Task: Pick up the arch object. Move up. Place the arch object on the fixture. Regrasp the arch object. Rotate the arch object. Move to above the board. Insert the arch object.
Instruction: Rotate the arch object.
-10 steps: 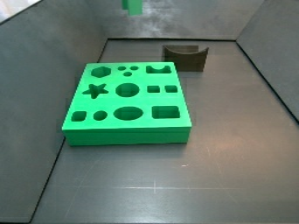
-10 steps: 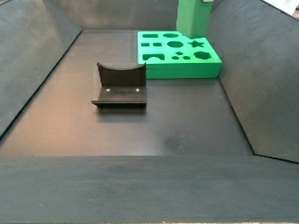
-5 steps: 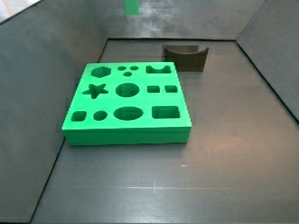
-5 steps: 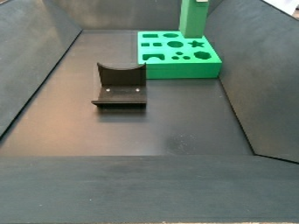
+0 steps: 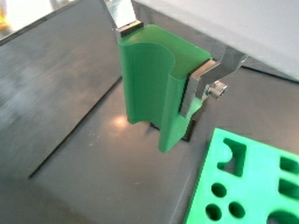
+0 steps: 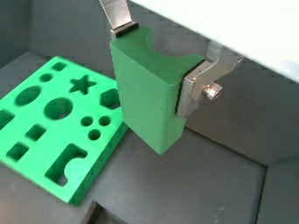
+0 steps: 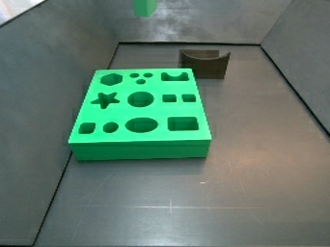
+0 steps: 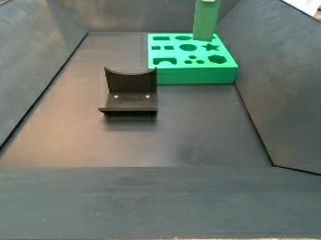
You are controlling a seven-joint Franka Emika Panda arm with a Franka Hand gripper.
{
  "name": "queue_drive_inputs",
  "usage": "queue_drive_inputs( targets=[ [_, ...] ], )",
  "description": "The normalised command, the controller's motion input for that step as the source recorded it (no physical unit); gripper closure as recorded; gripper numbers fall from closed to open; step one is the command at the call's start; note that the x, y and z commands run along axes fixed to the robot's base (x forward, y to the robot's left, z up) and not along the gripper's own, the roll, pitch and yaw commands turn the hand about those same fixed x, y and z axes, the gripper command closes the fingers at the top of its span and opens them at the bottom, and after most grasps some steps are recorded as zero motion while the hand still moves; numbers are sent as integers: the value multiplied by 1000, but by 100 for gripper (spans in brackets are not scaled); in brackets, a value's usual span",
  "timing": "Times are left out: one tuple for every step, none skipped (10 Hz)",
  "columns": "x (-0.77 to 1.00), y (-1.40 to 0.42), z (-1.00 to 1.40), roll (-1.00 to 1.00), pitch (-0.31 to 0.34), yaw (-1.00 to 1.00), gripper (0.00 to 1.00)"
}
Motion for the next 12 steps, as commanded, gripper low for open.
queue_drive_inputs(
  targets=[
    [-2, 20, 6, -62, 47, -1000, 100],
    [-2, 20, 6, -66, 51, -1000, 100],
    [-2, 20, 7, -76, 58, -1000, 100],
    [-1, 20, 8, -92, 70, -1000, 100],
    [1, 21, 9, -118, 89, -1000, 100],
    [0, 0, 0, -38, 29, -1000, 100],
    [2, 0, 2, -41, 30, -1000, 100],
    [2, 2, 3, -45, 33, -1000, 100],
    [2, 5, 3, -50, 37, -1000, 100],
    [2, 8, 3, -55, 41, -1000, 100],
    [2, 9, 3, -64, 47, -1000, 100],
    [2, 10, 3, -68, 51, -1000, 100]
  ],
)
